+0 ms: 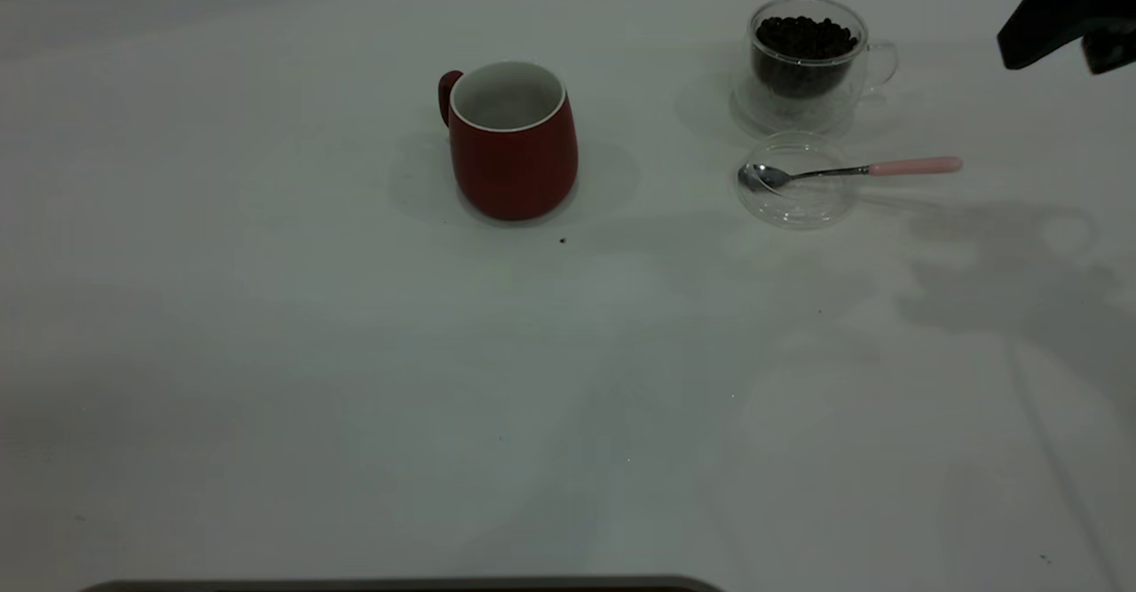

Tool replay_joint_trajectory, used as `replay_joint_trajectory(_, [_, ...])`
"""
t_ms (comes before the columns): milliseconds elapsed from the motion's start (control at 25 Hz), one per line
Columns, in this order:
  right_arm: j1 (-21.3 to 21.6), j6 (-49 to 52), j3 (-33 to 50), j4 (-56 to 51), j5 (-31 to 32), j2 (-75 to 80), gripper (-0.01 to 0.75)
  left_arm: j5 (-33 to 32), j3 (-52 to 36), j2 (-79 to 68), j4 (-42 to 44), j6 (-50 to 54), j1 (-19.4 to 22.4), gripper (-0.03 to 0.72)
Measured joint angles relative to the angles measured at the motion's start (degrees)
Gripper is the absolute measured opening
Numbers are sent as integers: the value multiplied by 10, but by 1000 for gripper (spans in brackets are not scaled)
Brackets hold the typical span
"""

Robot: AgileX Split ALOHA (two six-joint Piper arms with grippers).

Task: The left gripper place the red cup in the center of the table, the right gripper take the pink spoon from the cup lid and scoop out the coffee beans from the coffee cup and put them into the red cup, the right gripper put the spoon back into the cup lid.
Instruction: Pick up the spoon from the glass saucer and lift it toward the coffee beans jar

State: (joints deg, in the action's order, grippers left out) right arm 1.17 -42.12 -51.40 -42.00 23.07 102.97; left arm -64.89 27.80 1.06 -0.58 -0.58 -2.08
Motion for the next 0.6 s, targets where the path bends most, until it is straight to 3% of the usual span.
replay_joint_trajectory(280, [128, -156, -130, -196, 163, 174, 583, 0, 0, 0, 0, 0, 0, 587])
replay_joint_trajectory(600, [192, -254, -206, -274, 255, 313, 583, 0, 0, 0, 0, 0, 0, 587])
